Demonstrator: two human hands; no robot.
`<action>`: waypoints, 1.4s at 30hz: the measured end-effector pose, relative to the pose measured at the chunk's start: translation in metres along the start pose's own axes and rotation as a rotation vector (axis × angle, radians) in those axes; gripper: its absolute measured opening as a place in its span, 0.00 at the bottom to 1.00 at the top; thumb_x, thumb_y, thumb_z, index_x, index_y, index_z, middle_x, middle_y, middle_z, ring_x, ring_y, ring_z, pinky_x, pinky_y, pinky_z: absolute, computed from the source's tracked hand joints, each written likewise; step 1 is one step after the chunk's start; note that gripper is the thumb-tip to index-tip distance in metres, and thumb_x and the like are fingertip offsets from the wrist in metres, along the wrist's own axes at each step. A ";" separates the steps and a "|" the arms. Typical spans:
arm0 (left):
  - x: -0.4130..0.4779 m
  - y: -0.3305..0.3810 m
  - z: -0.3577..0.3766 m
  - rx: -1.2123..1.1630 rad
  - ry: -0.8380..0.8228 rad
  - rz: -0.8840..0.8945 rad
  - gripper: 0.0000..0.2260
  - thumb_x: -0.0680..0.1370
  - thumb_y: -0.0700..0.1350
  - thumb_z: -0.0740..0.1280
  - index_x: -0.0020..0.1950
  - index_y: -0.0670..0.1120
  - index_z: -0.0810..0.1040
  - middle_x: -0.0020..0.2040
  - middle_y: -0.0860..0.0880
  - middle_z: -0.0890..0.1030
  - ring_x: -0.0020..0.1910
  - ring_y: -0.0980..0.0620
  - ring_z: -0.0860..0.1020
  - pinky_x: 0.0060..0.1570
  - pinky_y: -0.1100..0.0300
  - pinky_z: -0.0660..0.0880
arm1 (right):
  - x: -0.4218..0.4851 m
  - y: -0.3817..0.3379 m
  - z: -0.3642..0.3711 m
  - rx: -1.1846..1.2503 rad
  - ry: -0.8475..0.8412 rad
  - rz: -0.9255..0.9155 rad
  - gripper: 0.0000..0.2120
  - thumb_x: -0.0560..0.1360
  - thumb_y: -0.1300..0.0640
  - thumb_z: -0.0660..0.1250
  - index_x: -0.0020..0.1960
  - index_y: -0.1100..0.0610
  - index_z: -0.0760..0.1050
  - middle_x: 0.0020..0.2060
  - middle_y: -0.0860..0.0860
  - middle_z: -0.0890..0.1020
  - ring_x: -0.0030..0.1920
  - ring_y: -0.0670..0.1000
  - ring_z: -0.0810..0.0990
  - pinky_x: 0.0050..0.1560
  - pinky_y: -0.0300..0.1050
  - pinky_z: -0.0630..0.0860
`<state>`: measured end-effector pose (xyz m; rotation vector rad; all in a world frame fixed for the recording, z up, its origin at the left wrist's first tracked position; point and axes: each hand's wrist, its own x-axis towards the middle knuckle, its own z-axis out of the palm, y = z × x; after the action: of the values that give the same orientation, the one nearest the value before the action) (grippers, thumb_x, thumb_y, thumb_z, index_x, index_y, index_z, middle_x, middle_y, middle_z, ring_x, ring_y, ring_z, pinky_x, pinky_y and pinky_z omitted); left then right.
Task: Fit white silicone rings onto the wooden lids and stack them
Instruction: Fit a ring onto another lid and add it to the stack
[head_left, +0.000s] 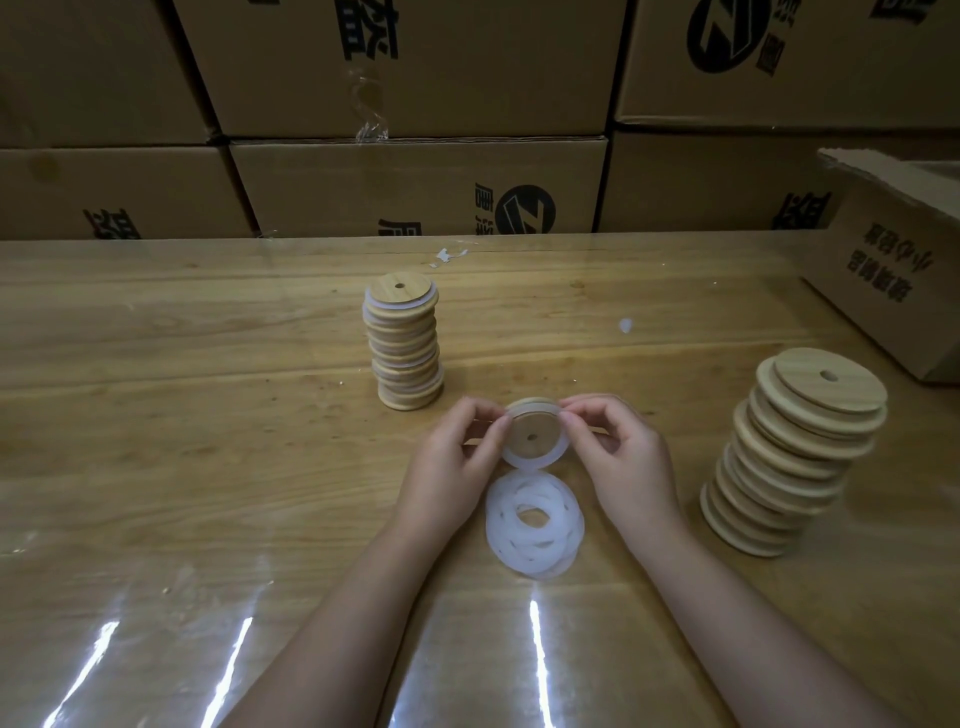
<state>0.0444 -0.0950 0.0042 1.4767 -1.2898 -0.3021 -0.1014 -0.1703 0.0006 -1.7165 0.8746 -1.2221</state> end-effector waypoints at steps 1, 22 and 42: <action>0.000 0.000 0.000 0.003 0.002 0.001 0.02 0.77 0.41 0.67 0.46 0.47 0.77 0.41 0.58 0.80 0.41 0.66 0.77 0.39 0.74 0.70 | 0.000 0.000 0.000 0.000 -0.002 0.003 0.02 0.73 0.63 0.68 0.44 0.57 0.79 0.44 0.49 0.82 0.47 0.43 0.80 0.45 0.32 0.75; 0.001 0.000 0.000 -0.046 -0.004 -0.073 0.05 0.77 0.43 0.67 0.43 0.52 0.76 0.39 0.56 0.80 0.39 0.63 0.78 0.38 0.71 0.72 | 0.000 0.000 0.001 0.004 0.007 0.063 0.03 0.74 0.62 0.68 0.43 0.57 0.78 0.45 0.50 0.82 0.47 0.43 0.80 0.44 0.30 0.75; 0.003 -0.006 -0.002 -0.029 0.016 -0.125 0.05 0.77 0.44 0.66 0.42 0.53 0.76 0.36 0.58 0.79 0.37 0.62 0.77 0.38 0.69 0.72 | 0.000 -0.004 0.000 -0.009 -0.028 0.111 0.05 0.74 0.62 0.68 0.42 0.53 0.76 0.42 0.49 0.82 0.41 0.39 0.79 0.42 0.29 0.74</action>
<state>0.0498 -0.0976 0.0013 1.5345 -1.1781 -0.3884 -0.1006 -0.1690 0.0041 -1.6649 0.9472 -1.1197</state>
